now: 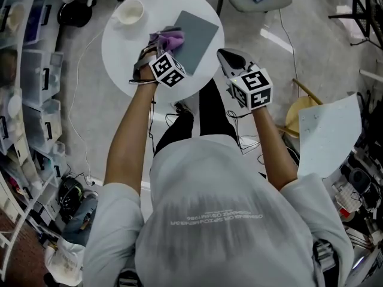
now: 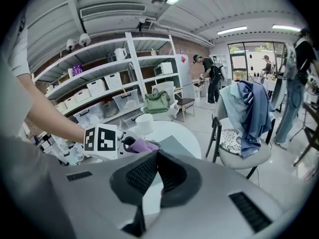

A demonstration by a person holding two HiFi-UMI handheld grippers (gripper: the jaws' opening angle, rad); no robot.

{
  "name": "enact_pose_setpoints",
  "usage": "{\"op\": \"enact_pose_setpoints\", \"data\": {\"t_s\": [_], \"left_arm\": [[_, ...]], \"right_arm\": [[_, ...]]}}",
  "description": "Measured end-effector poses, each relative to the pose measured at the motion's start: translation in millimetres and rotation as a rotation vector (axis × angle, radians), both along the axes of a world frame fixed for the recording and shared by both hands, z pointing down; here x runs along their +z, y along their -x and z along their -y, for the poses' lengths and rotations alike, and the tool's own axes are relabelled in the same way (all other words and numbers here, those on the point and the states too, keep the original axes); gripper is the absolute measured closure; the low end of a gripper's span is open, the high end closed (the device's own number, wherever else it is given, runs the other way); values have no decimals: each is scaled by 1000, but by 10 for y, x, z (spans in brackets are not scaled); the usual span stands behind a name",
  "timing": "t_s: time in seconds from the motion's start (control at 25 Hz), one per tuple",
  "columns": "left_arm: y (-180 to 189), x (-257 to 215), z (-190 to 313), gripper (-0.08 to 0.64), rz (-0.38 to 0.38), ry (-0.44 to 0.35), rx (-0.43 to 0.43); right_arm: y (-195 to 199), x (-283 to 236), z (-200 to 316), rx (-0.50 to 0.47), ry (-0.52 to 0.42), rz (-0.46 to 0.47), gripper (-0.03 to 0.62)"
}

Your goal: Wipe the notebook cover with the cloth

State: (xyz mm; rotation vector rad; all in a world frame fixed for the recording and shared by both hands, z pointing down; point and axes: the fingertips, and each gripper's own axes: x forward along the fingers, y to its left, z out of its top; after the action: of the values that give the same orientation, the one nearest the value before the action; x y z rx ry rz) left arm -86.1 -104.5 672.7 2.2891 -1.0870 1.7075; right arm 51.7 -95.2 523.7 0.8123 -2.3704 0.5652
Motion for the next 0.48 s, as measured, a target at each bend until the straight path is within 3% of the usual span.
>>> {"op": "enact_pose_setpoints", "data": {"t_s": [0.48], "left_arm": [[167, 40, -581, 483, 6, 34, 2]], "right_arm": [[187, -82, -514, 18, -33, 2, 591]]}}
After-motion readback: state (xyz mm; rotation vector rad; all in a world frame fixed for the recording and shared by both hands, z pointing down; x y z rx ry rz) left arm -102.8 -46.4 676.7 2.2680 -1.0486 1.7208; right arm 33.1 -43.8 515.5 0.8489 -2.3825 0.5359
